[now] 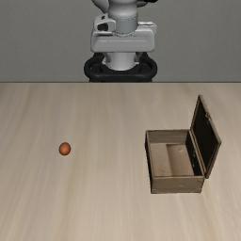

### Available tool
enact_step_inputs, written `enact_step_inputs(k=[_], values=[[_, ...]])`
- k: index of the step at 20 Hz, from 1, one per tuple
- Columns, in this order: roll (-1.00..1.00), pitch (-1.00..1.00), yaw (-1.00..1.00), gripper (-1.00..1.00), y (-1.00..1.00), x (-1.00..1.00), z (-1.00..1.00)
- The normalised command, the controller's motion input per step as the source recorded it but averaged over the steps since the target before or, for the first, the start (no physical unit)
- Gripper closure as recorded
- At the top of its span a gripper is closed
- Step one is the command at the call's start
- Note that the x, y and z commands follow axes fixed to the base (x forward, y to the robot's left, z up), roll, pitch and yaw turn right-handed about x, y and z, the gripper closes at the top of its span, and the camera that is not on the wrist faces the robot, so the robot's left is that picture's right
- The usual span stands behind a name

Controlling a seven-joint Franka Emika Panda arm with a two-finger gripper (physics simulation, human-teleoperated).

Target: Pick up the egg and place it in the box

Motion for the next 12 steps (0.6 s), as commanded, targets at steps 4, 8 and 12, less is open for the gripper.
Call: enact_step_inputs(k=[4,8,12], values=[[0.0,0.0,0.0,-1.0,-1.0,0.0,0.0],[0.0,0.0,0.0,-1.0,-1.0,0.0,0.0],[0.0,0.0,0.0,-1.0,-1.0,0.0,0.0]])
